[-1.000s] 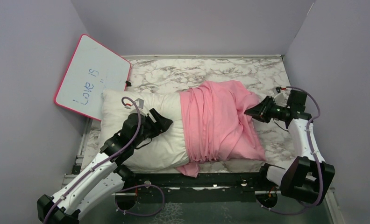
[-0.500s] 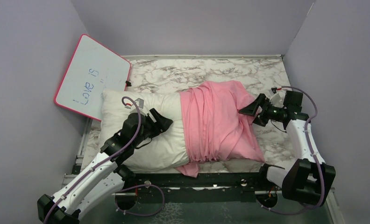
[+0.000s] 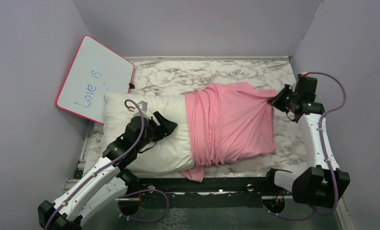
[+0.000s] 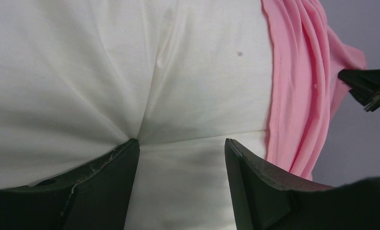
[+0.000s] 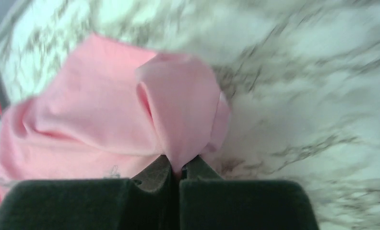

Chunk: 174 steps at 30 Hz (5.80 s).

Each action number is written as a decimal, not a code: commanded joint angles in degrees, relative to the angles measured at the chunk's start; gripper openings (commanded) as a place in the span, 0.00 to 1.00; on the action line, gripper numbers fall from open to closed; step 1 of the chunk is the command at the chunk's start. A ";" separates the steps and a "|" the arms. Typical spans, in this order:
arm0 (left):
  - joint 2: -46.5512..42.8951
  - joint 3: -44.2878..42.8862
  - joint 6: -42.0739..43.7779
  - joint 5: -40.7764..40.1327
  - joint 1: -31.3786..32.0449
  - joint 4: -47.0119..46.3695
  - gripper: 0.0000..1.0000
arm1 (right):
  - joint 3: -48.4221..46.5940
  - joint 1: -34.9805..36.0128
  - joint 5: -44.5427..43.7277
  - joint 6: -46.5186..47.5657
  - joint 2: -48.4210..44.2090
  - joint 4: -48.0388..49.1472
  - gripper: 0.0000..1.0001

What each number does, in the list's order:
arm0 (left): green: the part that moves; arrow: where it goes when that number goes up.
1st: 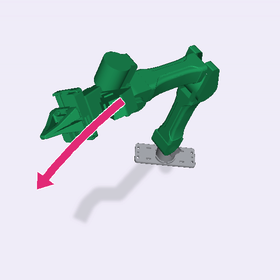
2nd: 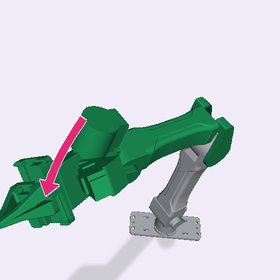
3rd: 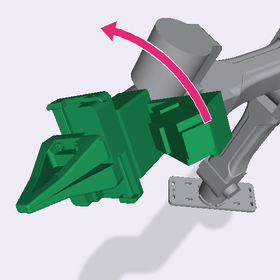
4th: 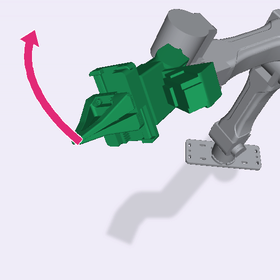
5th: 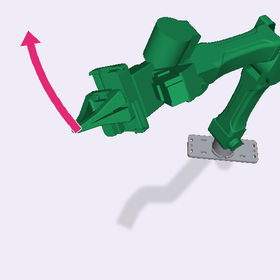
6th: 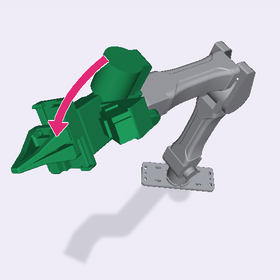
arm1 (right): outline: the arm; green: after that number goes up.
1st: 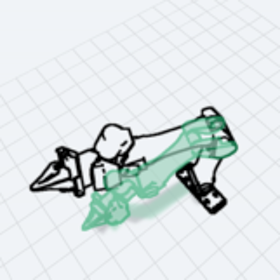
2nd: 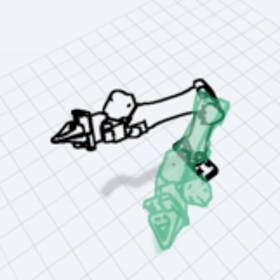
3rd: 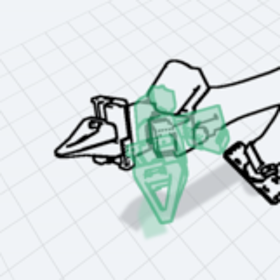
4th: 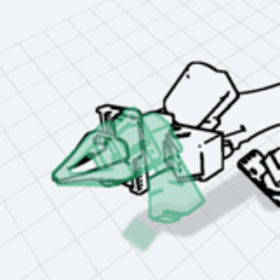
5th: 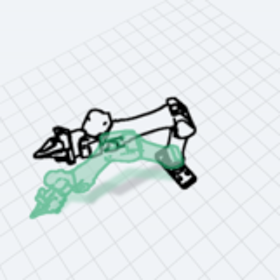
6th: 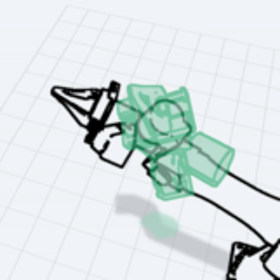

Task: Remove the pillowcase from the pillow
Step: Remove the pillow from the pillowcase.

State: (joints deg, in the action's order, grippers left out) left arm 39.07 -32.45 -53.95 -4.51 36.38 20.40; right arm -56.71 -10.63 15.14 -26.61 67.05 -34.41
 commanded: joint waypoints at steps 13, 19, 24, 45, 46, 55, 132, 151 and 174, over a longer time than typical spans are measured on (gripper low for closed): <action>0.82 3.71 0.15 -0.60 -0.26 14.62 0.70 | -21.15 -6.79 -29.05 3.74 0.89 -4.00 0.01; 0.98 3.36 0.55 -0.94 -0.26 14.59 0.70 | -23.00 -10.08 -9.77 5.31 4.90 -7.31 0.01; 0.47 2.51 1.27 -1.40 -0.26 14.80 0.70 | -14.81 -10.07 11.37 6.28 5.00 -5.09 0.06; 1.24 2.01 0.98 -0.79 -0.26 13.84 0.71 | 7.02 -3.71 38.35 8.11 -1.62 -0.56 0.50; 1.23 2.15 0.93 -0.70 -0.26 13.75 0.71 | 7.55 -3.01 38.58 8.49 -1.98 -0.52 0.55; 2.30 2.24 1.48 0.86 -0.26 12.71 0.71 | 6.34 8.70 32.28 5.65 0.71 1.59 0.67; 38.70 -30.78 41.92 -20.27 32.98 31.43 0.68 | 12.71 5.20 -11.63 -35.41 -32.95 -36.57 0.85; 38.79 -28.71 36.26 -26.27 33.14 31.96 0.00 | 2.90 5.18 -45.49 -34.11 -30.51 -32.76 0.01; 38.43 -28.18 34.96 -26.66 33.14 31.97 0.00 | 3.15 5.26 -28.83 -9.32 -18.24 -17.24 0.01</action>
State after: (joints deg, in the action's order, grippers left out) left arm 76.82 -63.22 -18.04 -30.79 69.97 42.70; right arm -54.94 -4.62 -19.53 -42.37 47.09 -57.32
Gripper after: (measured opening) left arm 0.020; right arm 0.008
